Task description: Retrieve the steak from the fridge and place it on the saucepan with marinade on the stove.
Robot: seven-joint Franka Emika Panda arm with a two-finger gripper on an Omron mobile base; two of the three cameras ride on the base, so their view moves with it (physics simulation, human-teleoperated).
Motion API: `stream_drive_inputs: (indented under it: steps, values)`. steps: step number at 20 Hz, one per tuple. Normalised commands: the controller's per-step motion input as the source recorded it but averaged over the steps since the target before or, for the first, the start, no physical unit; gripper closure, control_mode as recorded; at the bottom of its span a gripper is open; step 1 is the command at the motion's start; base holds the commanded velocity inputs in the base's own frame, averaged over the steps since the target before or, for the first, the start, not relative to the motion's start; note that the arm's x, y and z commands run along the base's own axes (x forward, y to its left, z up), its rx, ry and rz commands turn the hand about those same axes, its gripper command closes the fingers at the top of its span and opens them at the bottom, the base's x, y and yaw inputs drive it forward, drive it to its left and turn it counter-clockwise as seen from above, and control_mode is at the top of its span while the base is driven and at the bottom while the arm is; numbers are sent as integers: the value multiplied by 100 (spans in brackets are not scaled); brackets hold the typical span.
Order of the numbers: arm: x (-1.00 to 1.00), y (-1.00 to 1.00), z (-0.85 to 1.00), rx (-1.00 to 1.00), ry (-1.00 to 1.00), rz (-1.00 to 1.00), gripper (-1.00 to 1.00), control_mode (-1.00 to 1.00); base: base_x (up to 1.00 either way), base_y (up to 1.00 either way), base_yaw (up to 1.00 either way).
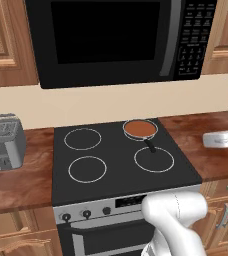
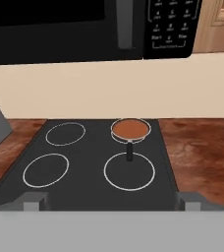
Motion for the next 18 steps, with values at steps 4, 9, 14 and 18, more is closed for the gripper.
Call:
stream_drive_inputs:
  steps: [4,9,14,18]
  values:
    - [-25,0,-2,0,-15,0,-100,-100,0,0,0]
    - [-2,0,-22,0,-15,0,-100,-100,0,0,0]
    - [0,0,-12,0,-8,0,-100,100,0,0,0]
    - [0,0,0,0,0,0,-100,100,-14,0,0]
